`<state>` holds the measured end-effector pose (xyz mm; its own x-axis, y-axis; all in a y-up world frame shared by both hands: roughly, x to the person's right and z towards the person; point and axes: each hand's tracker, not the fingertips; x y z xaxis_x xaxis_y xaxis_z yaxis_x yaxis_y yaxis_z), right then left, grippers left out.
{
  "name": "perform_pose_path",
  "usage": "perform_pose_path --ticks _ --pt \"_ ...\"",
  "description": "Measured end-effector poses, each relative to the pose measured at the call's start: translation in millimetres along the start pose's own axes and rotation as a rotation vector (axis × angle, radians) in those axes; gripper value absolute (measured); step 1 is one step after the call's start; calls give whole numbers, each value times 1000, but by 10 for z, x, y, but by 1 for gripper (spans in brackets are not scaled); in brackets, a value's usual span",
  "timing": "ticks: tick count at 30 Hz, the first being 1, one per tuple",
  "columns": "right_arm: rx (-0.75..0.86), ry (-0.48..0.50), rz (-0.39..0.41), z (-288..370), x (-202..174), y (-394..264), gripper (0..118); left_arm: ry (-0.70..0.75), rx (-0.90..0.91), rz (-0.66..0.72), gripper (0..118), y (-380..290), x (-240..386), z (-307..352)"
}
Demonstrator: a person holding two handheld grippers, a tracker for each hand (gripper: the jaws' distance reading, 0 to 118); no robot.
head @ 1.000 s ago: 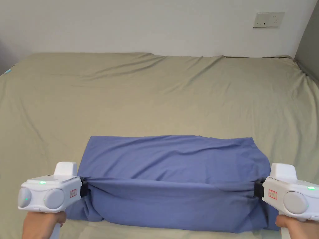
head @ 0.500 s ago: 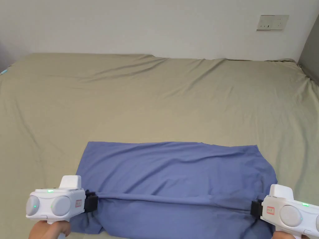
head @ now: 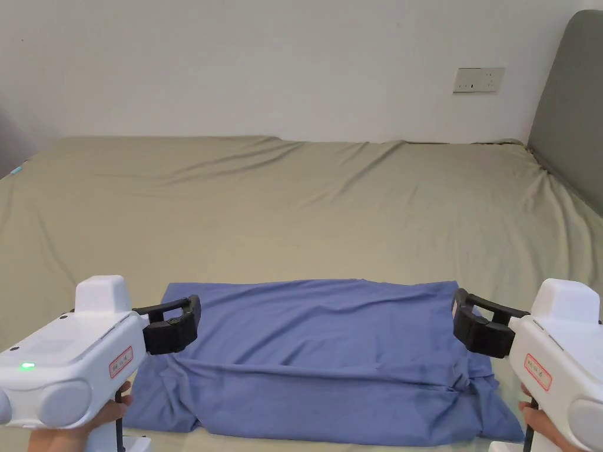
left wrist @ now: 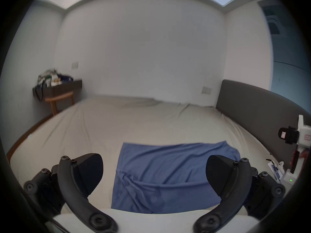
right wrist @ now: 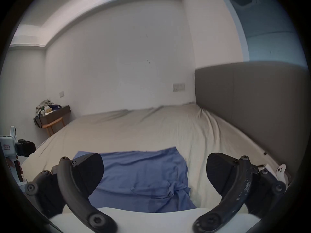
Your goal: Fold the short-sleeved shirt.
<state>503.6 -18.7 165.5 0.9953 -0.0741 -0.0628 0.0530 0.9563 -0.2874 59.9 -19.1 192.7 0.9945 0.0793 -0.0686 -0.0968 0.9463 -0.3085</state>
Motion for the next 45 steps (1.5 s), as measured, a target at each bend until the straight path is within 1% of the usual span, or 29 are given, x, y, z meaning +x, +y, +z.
perform_pose_path --ticks 2,3,4,5,6,9,10,11,12,14,18,19,23,25,27,28,29,30,31,32,33,34,36,39,41,43,44,45 --pt "23 10 24 207 -63 16 118 0 62 -25 116 -33 96 171" --pt "42 8 42 303 -96 2 118 9 108 -36 110 -72 141 260" --pt "61 3 57 369 -129 -16 110 19 139 -45 96 -109 176 331" --pt "78 -13 86 454 -161 -37 95 32 161 -51 80 -149 213 392" --pt "98 -31 108 533 -193 -65 74 50 168 -59 59 -189 250 442" --pt "125 -87 144 679 -282 -153 50 99 183 -61 34 -308 312 553" --pt "123 -93 141 702 -284 -170 20 105 177 -54 5 -334 304 550" --pt "122 -82 133 721 -278 -190 9 116 170 -49 0 -353 292 578" --pt "125 -79 125 734 -274 -203 9 86 154 -35 0 -371 270 603" --pt "122 -82 115 747 -269 -224 2 81 140 -23 0 -400 254 614" --pt "110 -85 100 719 -266 -229 2 102 91 -31 0 -437 194 558" --pt "108 -84 97 708 -261 -228 2 102 60 -26 0 -429 167 518" --pt "98 -88 97 630 -242 -213 2 131 -179 -11 0 -422 10 153" --pt "90 -90 93 579 -227 -214 2 103 -259 -7 0 -487 -106 -51" --pt "79 -90 96 515 -215 -224 2 84 -331 41 0 -568 -260 -292" --pt "72 -91 99 484 -207 -229 2 75 -370 56 5 -603 -321 -405" --pt "63 -92 102 447 -200 -236 2 78 -403 94 17 -650 -390 -532" --pt "53 -93 105 409 -193 -246 2 80 -455 104 35 -704 -456 -648" --pt "46 -95 107 377 -188 -255 2 76 -482 115 67 -751 -509 -747" --pt "39 -97 109 348 -179 -264 2 76 -505 128 87 -816 -563 -862" --pt "31 -101 110 309 -170 -279 2 90 -549 102 99 -882 -591 -972" --pt "23 -106 112 275 -163 -292 2 110 -570 92 101 -947 -609 -1047" --pt "2 -116 110 195 -130 -331 2 138 -602 69 96 -1110 -659 -1218" --pt "-33 -129 106 93 -83 -397 2 166 -652 92 92 -1314 -727 -1380" --pt "-59 -138 104 31 -46 -450 2 171 -666 108 77 -1438 -767 -1458" --pt "-90 -144 95 -33 1 -510 2 183 -679 99 51 -1535 -726 -1445" --pt "-109 -146 86 -57 26 -539 3 183 -611 56 49 -1504 -693 -1370" --pt "-132 -151 80 -95 59 -575 3 184 -621 34 40 -1505 -671 -1355"
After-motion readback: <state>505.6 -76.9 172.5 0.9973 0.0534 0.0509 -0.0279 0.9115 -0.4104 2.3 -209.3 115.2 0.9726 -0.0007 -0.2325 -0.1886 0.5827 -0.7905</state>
